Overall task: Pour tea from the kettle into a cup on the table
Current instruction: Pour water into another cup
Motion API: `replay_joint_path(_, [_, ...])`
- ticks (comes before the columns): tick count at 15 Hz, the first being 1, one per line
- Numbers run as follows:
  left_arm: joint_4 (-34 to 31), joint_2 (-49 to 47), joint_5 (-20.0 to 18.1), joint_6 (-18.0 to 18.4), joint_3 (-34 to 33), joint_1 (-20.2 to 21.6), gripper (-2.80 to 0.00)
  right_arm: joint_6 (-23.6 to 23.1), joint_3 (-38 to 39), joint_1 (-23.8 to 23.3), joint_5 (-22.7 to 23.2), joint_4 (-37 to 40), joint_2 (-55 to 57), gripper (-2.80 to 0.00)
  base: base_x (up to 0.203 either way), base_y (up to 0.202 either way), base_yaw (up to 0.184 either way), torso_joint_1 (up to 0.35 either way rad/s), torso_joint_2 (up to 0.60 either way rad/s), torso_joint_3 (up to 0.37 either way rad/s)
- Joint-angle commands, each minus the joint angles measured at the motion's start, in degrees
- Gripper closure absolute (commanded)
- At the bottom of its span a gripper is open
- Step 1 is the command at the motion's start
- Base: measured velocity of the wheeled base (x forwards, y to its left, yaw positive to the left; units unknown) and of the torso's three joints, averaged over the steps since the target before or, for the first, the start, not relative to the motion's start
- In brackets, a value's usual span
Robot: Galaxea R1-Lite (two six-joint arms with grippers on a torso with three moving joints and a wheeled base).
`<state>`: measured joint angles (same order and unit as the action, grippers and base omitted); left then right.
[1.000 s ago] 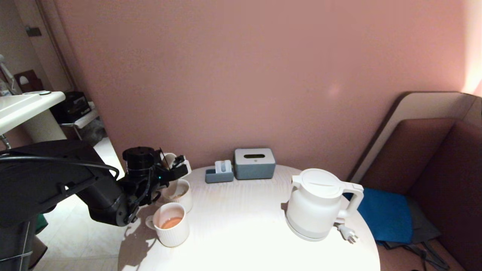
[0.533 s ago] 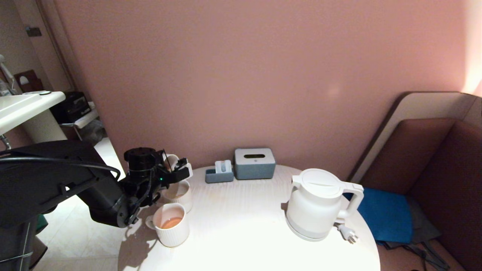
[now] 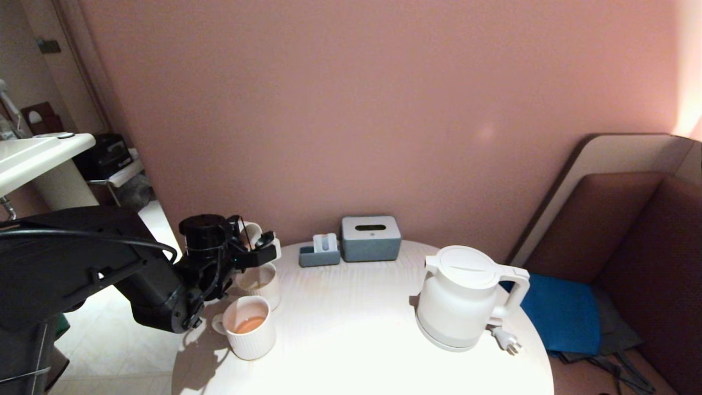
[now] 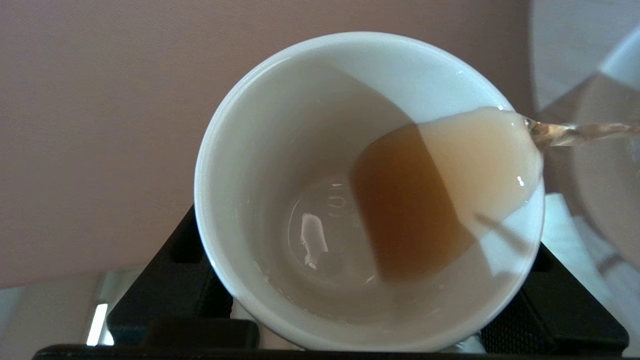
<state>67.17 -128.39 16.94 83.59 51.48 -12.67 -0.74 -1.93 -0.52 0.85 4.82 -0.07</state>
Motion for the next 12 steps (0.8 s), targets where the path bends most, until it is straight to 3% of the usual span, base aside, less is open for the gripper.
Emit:
replay_joint_path(1, [2.33, -1.78, 0.02, 1.20, -0.15, 0.01, 0.00, -0.05, -0.01, 0.00, 0.03, 0.02, 0.07, 0.00, 0.000, 0.000, 0.000, 0.000, 0.00, 0.000])
replay_joint_path(12, [2.70, -1.34, 0.02, 4.03, -0.24, 0.10, 0.00, -0.05, -0.01, 0.00, 0.03, 0.02, 0.07, 0.00, 0.000, 0.000, 0.000, 0.000, 0.00, 0.000])
